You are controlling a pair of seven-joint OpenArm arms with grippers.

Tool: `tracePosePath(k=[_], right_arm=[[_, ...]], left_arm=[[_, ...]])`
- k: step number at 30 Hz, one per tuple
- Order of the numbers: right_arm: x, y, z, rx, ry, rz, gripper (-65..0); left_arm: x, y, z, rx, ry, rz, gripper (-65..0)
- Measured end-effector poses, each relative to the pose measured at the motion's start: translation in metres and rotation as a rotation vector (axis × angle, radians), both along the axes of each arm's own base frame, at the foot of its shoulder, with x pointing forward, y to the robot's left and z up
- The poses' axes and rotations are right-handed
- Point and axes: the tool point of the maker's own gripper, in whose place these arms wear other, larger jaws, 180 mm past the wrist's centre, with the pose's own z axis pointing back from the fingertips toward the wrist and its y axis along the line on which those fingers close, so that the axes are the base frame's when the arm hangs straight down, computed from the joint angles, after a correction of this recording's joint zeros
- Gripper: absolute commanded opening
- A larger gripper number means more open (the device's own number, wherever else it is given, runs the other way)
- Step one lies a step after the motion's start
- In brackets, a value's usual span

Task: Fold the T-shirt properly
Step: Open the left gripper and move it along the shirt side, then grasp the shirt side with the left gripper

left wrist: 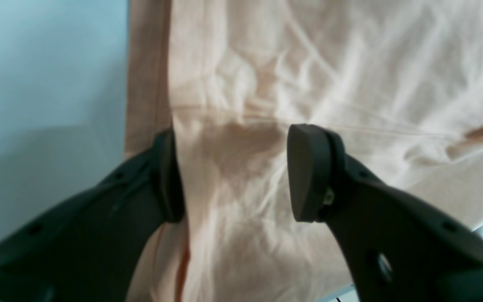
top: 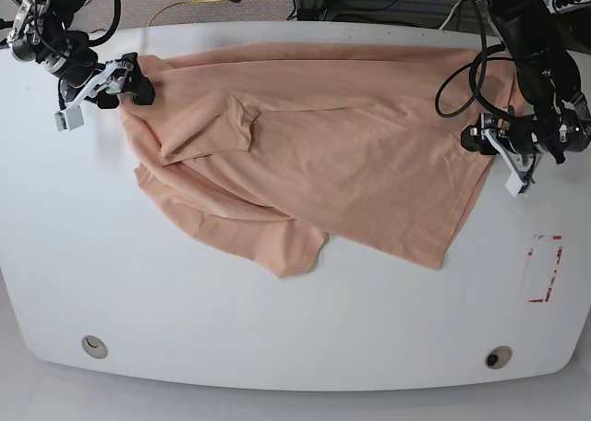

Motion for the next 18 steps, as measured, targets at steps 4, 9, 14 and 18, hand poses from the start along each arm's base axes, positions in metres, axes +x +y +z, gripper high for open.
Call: tracePosePath(k=[4, 9, 14, 18], right_arm=[[-0.001, 0.004, -0.002, 0.016, 0.000, -0.006, -13.3], [-0.001, 0.003, -0.001, 0.010, 0.000, -0.003, -13.3], [0.000, 0.004, -0.001, 0.013, -0.002, -0.004, -13.3], [0.000, 0.004, -0.001, 0.013, -0.002, -0.003, -13.3]], left_arm=[[0.002, -0.004, -0.001, -0.016, -0.001, -0.001, -48.8], [0.003, -0.015, -0.003, -0.037, -0.005, -0.003, -62.5], [0.006, -0.019, 0.006, -0.020, -0.035, -0.017, -62.1], [0.014, -0.014, 0.025, 0.024, -0.098, -0.030, -56.9]])
